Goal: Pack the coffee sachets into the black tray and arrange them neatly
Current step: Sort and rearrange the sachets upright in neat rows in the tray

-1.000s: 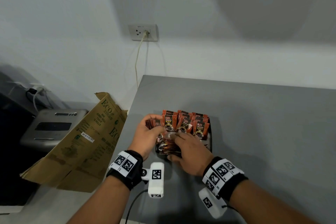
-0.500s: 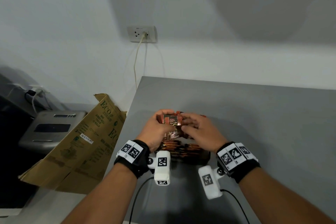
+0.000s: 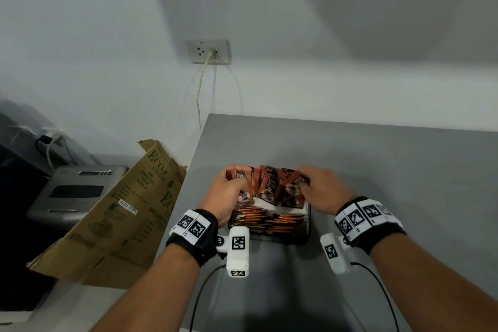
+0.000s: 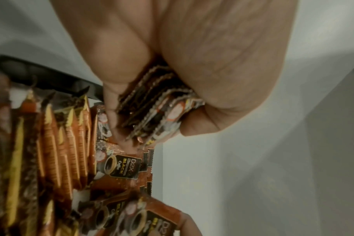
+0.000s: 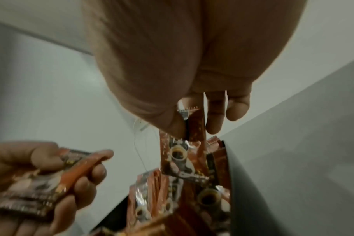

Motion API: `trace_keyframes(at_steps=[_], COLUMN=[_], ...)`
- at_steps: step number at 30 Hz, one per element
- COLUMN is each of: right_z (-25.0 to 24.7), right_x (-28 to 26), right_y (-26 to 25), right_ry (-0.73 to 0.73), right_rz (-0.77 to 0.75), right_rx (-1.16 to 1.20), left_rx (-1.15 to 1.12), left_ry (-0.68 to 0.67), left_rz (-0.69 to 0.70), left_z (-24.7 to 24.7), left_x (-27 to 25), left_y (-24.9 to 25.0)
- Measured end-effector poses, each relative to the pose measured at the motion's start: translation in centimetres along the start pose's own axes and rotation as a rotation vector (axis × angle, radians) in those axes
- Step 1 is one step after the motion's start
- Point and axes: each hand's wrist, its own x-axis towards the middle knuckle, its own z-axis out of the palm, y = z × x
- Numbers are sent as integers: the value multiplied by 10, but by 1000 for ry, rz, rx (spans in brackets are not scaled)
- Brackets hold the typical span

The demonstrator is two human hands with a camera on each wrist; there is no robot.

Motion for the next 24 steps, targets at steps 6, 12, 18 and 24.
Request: trace_keyframes(at_steps=[6, 12, 18, 24], right_z=[16, 21, 22, 27], right_x=[4, 5, 0, -1], right_y=[-5, -3, -1, 6], right_ry=[-62, 41, 45, -134], right_rz=[-54, -58, -212, -194], right_rx=[-314, -320, -326, -496], left_rx=[96, 133, 155, 171], left_ry=[-1, -15, 10, -15], left_rz=[10, 7, 26, 12], left_z=[3, 3, -2, -1], left_x=[-3, -8, -11, -12], left_y=[1, 2, 4, 5])
